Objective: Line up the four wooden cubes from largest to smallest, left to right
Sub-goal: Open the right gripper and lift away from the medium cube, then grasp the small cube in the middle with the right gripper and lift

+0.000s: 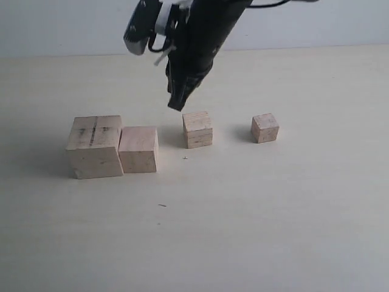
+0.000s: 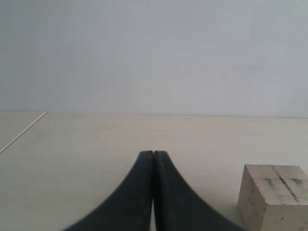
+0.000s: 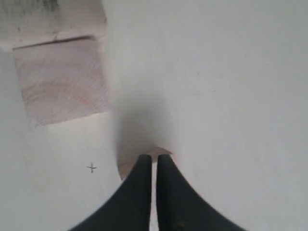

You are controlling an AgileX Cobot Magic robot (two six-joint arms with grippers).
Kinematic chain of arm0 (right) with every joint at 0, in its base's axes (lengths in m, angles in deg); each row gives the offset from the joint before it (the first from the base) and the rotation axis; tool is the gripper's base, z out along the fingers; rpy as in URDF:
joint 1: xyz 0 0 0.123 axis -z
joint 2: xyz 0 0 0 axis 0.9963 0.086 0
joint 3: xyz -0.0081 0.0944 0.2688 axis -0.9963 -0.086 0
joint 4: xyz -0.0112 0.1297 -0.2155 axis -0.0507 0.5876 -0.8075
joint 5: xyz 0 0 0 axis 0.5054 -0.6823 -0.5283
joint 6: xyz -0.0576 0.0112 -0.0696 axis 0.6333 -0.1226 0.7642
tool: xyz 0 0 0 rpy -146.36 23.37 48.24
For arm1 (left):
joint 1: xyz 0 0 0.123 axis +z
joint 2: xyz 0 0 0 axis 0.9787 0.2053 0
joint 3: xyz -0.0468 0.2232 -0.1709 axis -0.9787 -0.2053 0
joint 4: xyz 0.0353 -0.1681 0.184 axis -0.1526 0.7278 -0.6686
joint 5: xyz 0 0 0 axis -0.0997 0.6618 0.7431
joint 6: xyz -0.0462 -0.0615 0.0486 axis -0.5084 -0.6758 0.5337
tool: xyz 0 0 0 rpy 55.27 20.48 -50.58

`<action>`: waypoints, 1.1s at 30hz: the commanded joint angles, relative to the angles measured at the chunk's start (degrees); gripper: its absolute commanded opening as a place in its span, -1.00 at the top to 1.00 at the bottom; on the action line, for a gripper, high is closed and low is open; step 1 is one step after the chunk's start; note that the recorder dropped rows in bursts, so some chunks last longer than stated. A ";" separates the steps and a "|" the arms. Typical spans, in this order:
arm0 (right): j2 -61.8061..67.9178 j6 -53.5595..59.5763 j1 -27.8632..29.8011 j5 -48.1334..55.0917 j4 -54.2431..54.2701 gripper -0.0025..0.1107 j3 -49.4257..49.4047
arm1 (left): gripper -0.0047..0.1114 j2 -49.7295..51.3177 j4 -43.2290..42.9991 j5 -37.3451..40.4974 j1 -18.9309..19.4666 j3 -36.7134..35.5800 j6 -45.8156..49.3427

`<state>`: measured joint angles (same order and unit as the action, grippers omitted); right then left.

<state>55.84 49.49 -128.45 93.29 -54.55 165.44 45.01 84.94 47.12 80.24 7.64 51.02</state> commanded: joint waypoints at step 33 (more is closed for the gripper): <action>5.18 -67.12 0.07 1.15 -22.49 -0.33 -0.12 | 0.88 -0.38 0.36 -0.12 0.11 0.02 -0.08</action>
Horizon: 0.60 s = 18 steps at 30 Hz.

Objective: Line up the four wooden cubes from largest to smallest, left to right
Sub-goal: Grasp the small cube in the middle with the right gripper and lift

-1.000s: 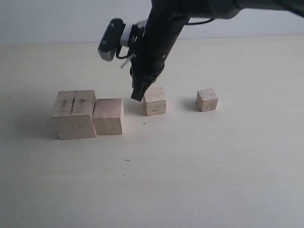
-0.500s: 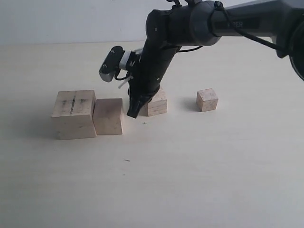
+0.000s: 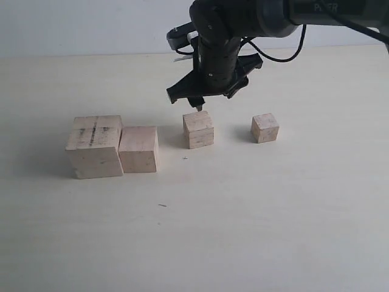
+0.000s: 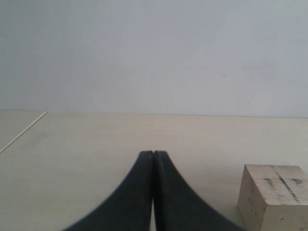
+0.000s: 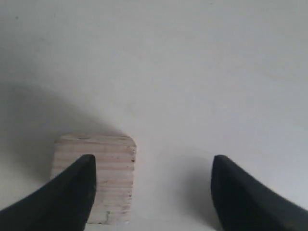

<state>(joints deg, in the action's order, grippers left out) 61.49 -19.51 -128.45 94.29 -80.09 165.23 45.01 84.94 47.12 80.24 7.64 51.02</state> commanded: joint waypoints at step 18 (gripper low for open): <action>6.39 14.14 0.18 -3.20 12.74 -0.03 0.10 | 0.88 -0.38 0.36 -0.12 0.11 0.02 -0.08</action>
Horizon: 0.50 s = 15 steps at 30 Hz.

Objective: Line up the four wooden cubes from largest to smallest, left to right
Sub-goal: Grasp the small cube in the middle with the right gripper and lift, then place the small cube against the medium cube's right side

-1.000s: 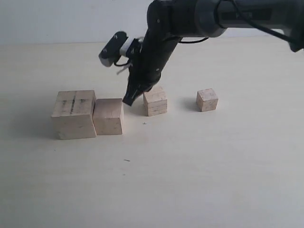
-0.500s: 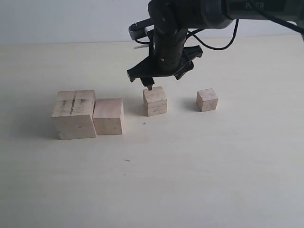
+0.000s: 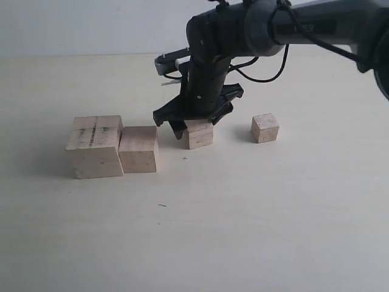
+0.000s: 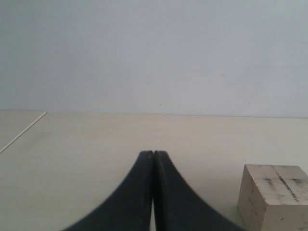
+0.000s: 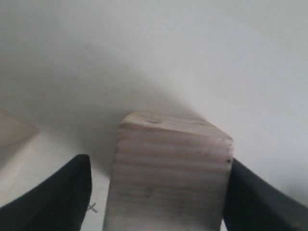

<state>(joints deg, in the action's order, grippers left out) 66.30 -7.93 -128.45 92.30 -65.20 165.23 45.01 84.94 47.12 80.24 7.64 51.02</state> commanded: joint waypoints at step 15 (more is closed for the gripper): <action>-8.87 47.56 0.05 4.43 9.00 0.96 0.10 | 0.88 -0.38 0.36 -0.12 0.11 0.02 -0.08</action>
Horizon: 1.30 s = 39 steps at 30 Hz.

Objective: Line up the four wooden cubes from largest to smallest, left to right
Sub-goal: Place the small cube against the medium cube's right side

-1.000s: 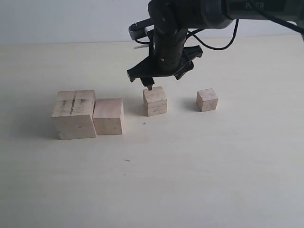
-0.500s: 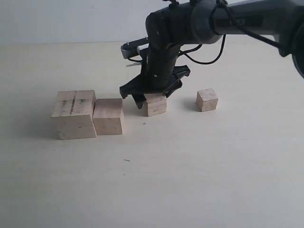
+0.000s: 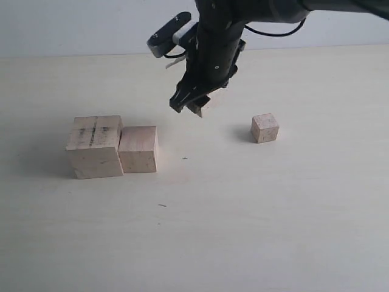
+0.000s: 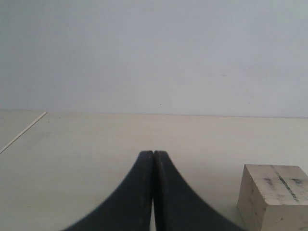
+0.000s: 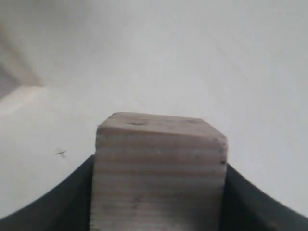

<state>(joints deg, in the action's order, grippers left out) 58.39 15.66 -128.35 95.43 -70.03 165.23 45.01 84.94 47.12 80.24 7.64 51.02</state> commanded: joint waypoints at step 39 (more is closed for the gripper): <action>10.09 66.10 -0.02 -1.25 28.53 0.96 0.10 | 0.88 -0.38 0.36 -0.12 0.11 0.02 -0.08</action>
<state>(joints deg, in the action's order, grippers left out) 67.80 80.14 -128.55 94.89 -41.53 165.23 45.01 84.94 47.12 80.24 7.64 51.02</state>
